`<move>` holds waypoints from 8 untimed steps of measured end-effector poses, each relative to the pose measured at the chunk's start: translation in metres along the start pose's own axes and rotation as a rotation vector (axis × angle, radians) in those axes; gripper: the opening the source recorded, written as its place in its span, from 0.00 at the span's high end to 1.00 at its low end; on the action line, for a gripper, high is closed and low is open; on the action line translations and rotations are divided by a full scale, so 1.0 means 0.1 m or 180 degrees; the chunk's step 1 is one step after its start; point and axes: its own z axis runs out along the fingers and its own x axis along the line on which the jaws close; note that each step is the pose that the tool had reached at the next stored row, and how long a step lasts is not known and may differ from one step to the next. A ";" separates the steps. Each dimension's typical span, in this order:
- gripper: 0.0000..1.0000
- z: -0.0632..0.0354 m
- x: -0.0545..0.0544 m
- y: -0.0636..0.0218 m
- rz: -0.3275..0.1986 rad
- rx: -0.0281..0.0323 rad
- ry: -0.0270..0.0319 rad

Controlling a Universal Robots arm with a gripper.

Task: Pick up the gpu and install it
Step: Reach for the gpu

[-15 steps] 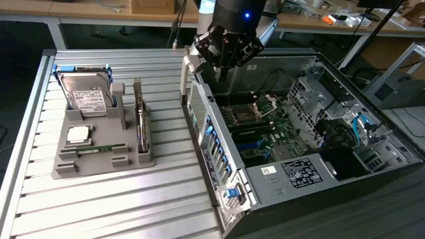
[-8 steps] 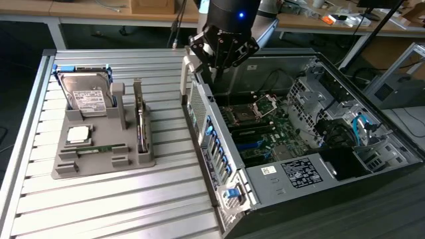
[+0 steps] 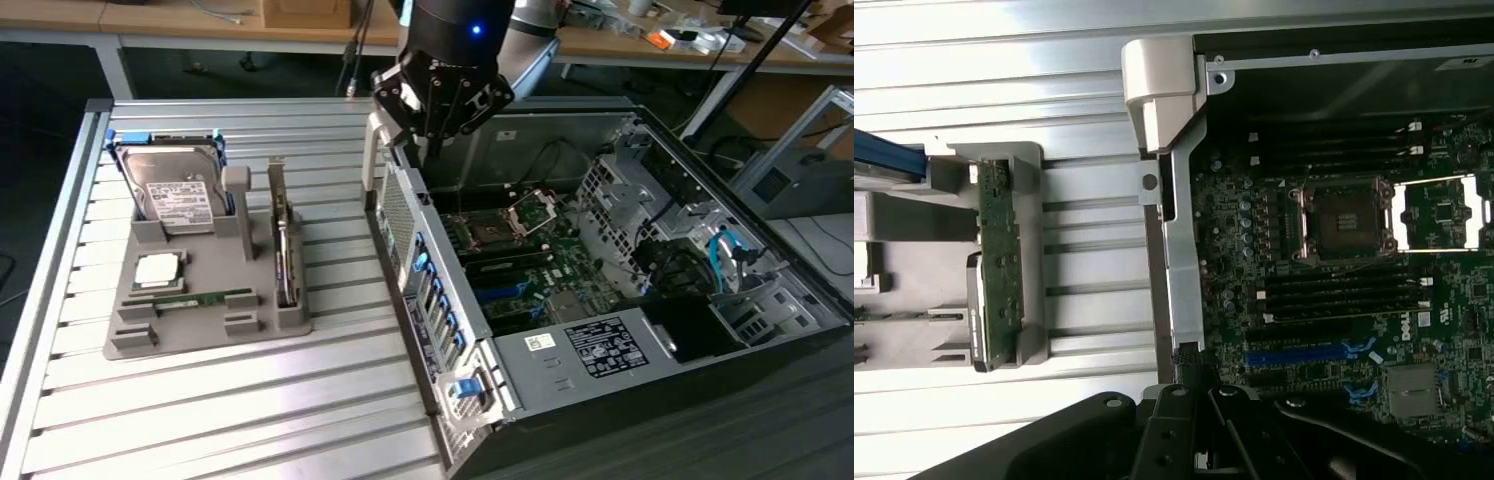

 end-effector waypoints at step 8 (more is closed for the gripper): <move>0.89 -0.003 0.10 -0.007 0.0000 0.0000 0.0000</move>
